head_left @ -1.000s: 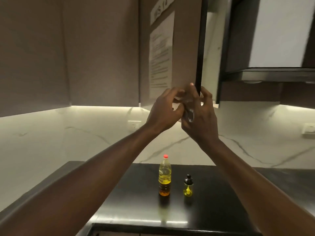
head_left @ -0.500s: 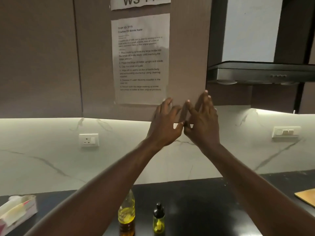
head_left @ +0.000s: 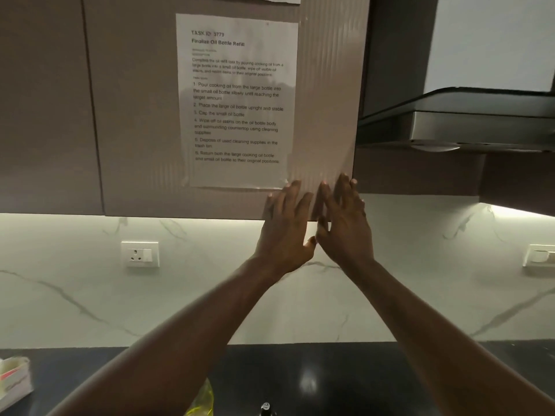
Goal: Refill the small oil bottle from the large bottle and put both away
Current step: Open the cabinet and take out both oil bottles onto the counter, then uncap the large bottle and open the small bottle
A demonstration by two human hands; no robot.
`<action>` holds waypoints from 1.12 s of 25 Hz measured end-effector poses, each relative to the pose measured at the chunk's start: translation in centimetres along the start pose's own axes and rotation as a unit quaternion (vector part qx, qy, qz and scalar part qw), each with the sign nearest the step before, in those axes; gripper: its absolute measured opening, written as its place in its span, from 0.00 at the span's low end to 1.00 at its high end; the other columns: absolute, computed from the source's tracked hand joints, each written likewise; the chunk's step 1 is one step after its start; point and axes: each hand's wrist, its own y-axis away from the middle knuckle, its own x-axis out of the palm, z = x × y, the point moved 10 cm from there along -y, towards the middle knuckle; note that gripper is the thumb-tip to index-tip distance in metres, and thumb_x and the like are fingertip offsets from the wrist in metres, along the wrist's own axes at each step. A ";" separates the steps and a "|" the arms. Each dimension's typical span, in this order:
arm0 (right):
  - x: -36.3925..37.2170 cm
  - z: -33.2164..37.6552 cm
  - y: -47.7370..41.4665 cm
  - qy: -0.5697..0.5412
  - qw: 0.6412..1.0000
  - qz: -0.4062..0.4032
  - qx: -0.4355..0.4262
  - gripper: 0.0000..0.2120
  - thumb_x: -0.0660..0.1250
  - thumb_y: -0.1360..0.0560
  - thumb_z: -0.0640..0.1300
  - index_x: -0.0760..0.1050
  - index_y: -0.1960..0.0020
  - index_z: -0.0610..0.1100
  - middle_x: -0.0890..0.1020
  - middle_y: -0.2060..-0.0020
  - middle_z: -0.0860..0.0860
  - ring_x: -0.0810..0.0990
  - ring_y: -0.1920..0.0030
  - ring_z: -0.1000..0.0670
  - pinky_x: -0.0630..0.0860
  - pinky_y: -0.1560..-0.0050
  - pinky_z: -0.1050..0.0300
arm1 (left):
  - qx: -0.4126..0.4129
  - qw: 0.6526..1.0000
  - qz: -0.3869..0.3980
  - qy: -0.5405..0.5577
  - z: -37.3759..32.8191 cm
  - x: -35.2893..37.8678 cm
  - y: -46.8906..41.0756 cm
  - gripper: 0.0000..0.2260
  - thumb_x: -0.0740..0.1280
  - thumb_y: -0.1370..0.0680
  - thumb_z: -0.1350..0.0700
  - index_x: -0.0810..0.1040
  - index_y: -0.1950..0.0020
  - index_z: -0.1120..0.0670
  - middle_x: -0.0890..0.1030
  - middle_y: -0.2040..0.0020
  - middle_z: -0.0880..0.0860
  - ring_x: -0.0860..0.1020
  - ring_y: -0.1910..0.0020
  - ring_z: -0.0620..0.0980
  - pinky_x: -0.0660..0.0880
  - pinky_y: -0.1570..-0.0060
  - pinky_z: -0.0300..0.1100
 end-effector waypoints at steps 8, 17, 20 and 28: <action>1.0 -0.2 -0.4 -0.007 1.000 0.005 0.011 0.36 0.65 0.17 0.51 0.51 0.15 0.46 0.46 0.16 0.42 0.42 0.16 0.38 0.46 0.19 0.31 | 0.012 0.999 0.034 -0.007 0.4 0.1 0.2 0.37 0.67 0.20 0.42 0.58 0.17 0.55 0.52 0.15 0.59 0.50 0.16 0.60 0.48 0.19 0.59; 1.1 10.7 9.1 -0.194 0.970 -0.015 -0.146 0.17 0.71 0.24 0.43 0.80 0.36 0.42 0.82 0.39 0.45 0.82 0.40 0.46 0.84 0.43 0.50 | -0.235 0.929 -0.063 0.279 10.7 -5.4 17.8 0.14 0.67 0.22 0.41 0.75 0.38 0.40 0.76 0.38 0.38 0.74 0.37 0.43 0.69 0.33 0.53; 7.2 15.1 14.0 -0.205 0.958 0.140 -0.146 0.14 0.70 0.22 0.45 0.81 0.37 0.44 0.82 0.42 0.50 0.82 0.45 0.48 0.79 0.47 0.55 | -0.343 0.899 0.014 0.272 14.3 -2.3 27.2 0.25 0.69 0.27 0.46 0.73 0.30 0.45 0.72 0.35 0.42 0.70 0.31 0.48 0.64 0.34 0.48; 20.6 19.2 21.8 -0.115 0.912 0.393 -0.020 0.23 0.66 0.20 0.60 0.82 0.39 0.42 0.80 0.47 0.45 0.82 0.48 0.44 0.79 0.48 0.50 | -0.408 0.840 0.190 0.301 17.3 7.4 37.7 0.37 0.80 0.29 0.47 0.72 0.24 0.56 0.75 0.30 0.55 0.72 0.29 0.53 0.71 0.31 0.46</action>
